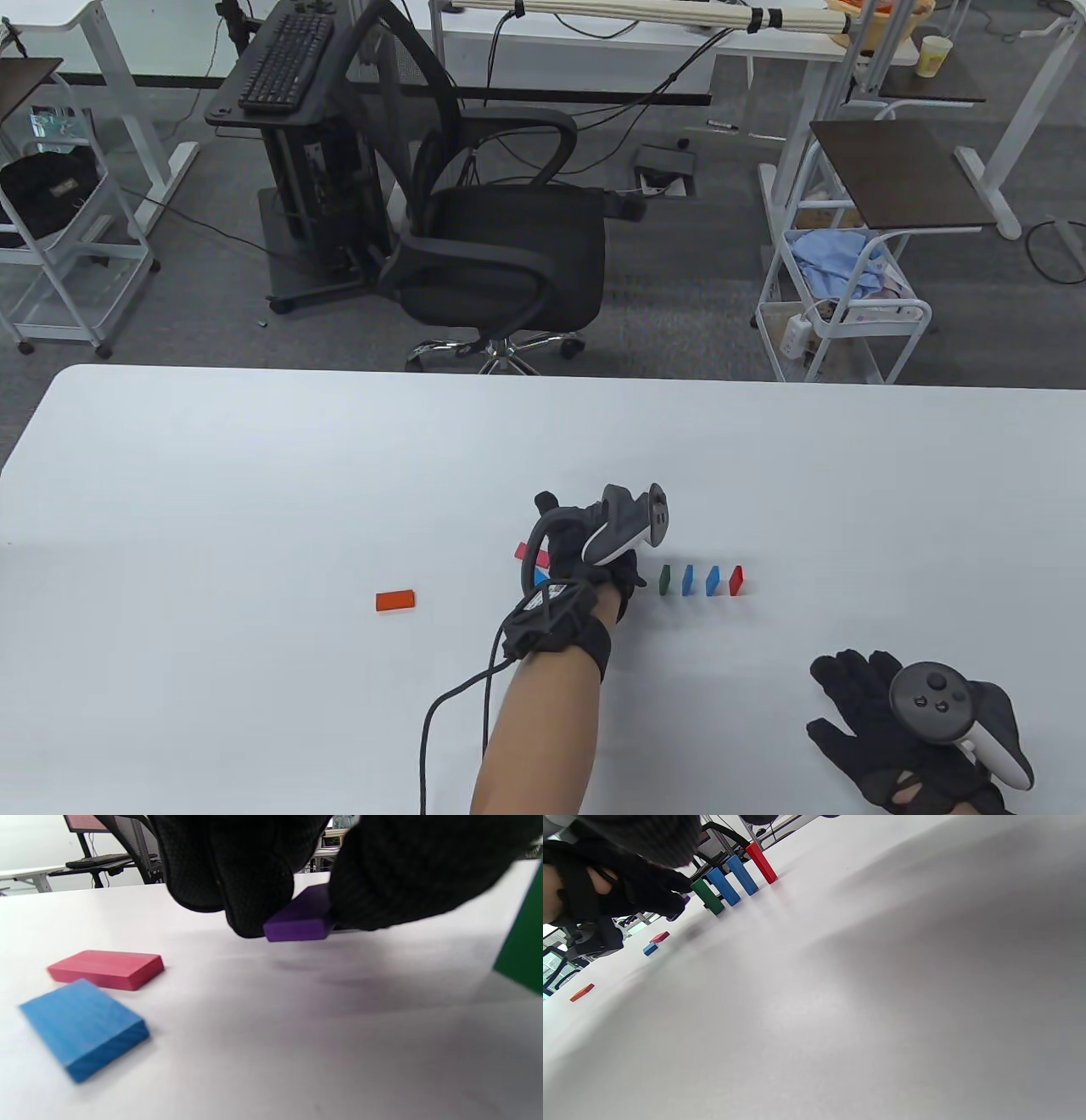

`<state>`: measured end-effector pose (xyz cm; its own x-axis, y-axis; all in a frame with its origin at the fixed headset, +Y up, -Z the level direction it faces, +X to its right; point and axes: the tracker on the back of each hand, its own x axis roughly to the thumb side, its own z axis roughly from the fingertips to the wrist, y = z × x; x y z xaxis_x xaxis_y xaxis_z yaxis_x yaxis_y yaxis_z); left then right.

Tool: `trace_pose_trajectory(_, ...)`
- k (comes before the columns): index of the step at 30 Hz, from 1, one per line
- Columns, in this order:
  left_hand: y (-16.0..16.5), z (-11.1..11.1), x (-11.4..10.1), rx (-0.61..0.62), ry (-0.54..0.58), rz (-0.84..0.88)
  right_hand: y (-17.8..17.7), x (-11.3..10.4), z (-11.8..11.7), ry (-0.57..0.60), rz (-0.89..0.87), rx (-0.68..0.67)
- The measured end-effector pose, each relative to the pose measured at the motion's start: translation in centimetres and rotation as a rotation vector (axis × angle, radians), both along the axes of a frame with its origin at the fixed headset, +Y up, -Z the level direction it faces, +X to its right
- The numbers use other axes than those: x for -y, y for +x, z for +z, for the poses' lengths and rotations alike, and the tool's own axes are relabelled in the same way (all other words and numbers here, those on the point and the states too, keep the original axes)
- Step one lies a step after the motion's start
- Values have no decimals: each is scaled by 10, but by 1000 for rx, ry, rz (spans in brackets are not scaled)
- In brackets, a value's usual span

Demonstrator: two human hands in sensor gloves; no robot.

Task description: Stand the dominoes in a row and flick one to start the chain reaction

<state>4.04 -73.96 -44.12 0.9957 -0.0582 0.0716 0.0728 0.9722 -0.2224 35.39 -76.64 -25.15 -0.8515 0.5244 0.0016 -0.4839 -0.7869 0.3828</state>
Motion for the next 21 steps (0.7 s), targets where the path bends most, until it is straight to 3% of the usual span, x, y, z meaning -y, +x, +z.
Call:
trace_pose_trajectory(13,-29,24,-25,15,-1,229,5,3,-1,-17,8,0)
trace_pose_trajectory(21,-32,30,-17,98,-3,356,3,3,-1,-22,8,-10)
